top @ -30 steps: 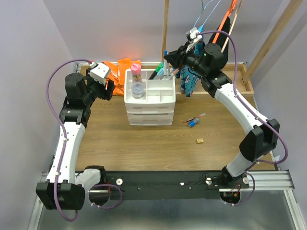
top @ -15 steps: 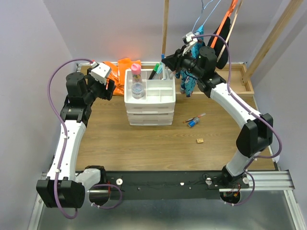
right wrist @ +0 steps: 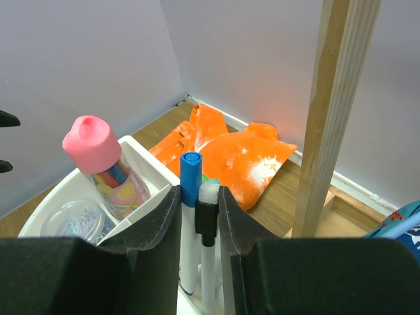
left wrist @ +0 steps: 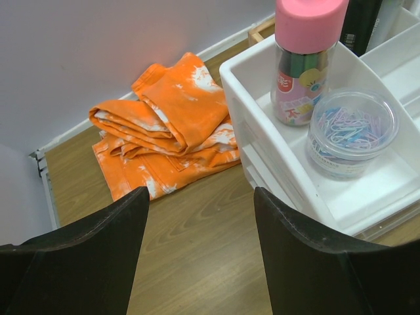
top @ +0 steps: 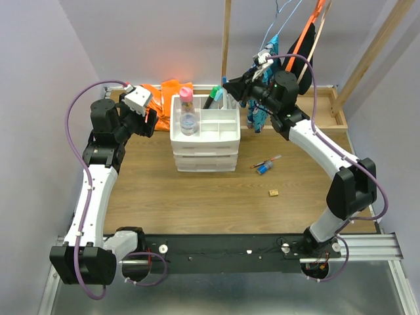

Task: Sort the stationery into containers
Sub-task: Place the pen in the storage box.

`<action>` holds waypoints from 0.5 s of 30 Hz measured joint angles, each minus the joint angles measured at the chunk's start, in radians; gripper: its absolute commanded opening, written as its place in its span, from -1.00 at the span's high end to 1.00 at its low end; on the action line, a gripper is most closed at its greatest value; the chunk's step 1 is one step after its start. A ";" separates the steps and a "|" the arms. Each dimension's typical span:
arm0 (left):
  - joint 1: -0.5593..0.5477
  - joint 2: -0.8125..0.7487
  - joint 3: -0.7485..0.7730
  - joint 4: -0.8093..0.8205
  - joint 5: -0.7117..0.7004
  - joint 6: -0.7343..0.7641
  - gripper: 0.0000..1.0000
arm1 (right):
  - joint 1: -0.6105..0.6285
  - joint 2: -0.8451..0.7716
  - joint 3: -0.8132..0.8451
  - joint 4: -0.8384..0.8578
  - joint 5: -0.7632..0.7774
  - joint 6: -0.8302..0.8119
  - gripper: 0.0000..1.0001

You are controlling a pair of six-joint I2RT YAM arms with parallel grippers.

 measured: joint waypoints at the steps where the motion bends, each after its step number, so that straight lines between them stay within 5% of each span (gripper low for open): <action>1: 0.000 0.000 0.000 0.000 0.000 0.000 -0.48 | 0.000 -0.006 -0.010 0.005 0.000 0.000 0.99; 15: 0.000 0.000 -0.004 0.000 0.000 0.000 -0.48 | -0.001 -0.042 -0.099 -0.006 0.000 -0.047 0.99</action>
